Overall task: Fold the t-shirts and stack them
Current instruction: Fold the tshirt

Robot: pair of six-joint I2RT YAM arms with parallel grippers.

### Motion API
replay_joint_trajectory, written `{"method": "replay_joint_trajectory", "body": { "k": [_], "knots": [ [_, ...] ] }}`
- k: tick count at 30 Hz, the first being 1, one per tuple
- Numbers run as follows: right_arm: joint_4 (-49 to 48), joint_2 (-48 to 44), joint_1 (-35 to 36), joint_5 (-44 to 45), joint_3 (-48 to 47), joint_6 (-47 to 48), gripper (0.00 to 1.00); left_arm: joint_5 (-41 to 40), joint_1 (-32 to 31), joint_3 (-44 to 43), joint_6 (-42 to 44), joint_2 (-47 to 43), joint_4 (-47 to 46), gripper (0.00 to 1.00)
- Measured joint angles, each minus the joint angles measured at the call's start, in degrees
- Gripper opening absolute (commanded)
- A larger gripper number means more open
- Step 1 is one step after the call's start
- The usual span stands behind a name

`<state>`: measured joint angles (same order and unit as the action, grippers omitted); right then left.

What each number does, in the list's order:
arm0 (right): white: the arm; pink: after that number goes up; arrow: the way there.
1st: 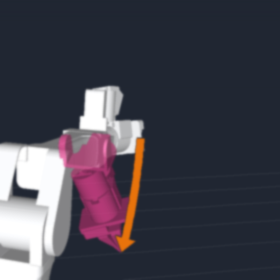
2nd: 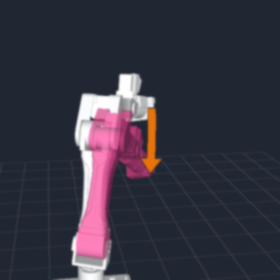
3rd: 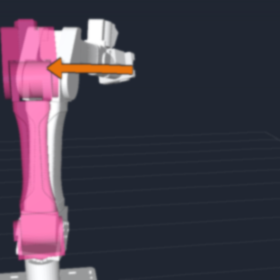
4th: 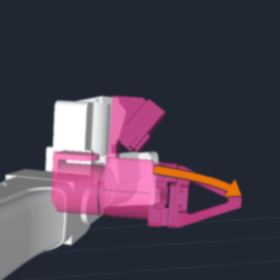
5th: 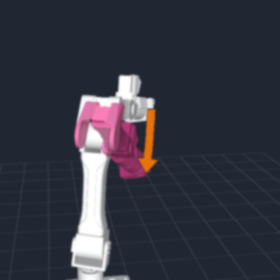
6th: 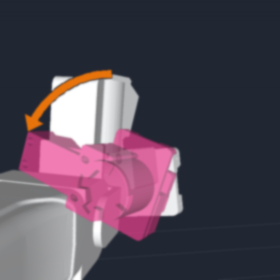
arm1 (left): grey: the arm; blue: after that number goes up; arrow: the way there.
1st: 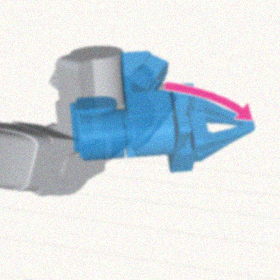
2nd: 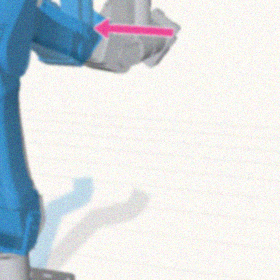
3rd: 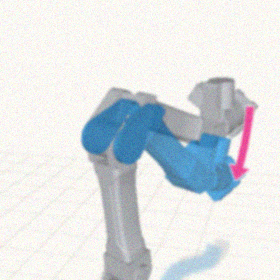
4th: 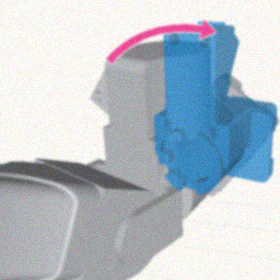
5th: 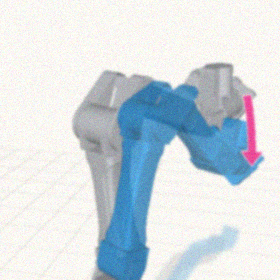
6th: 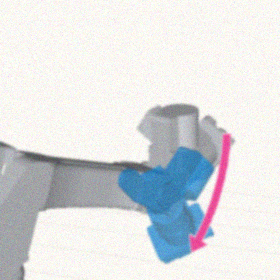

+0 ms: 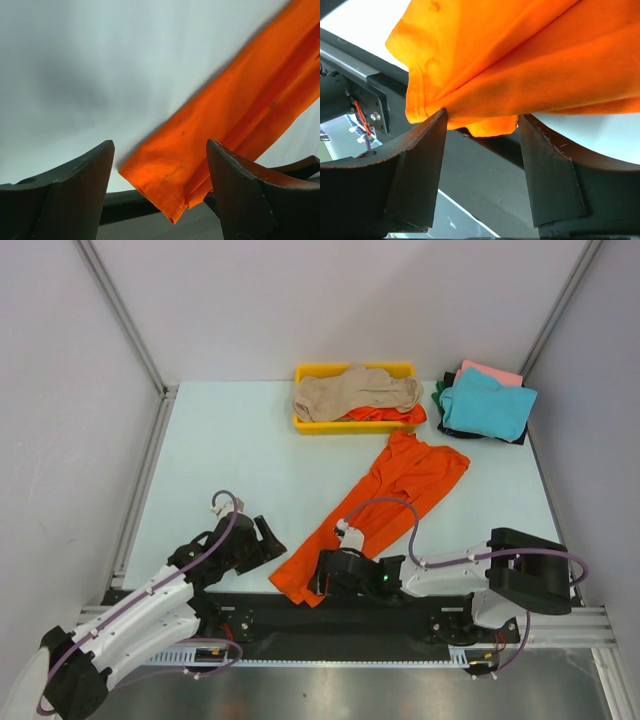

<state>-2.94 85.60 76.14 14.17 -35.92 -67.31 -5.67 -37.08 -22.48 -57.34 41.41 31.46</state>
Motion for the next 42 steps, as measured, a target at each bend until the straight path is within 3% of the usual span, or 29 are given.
{"method": "replay_joint_trajectory", "body": {
  "k": [12, 26, 36, 42],
  "knots": [
    [9.7, -0.4, 7.8, 4.4, -1.1, -5.6, 0.59, 0.3, 0.2, 1.2, 0.9, 0.0, -0.5, 0.78],
    [2.3, 4.5, 6.0, 4.3, -1.1, -4.6, 0.50, 0.5, 0.3, 1.2, 2.0, 2.5, -2.8, 0.77],
    [0.5, 6.5, 5.1, 3.9, -1.7, -3.0, 0.00, 0.5, 0.4, 3.8, 2.0, 2.3, -3.6, 0.75],
    [8.8, -1.1, 5.4, 5.2, -1.6, -3.2, 0.00, 1.4, 0.4, 4.0, 2.7, 1.7, -3.8, 0.73]
  ]
}}
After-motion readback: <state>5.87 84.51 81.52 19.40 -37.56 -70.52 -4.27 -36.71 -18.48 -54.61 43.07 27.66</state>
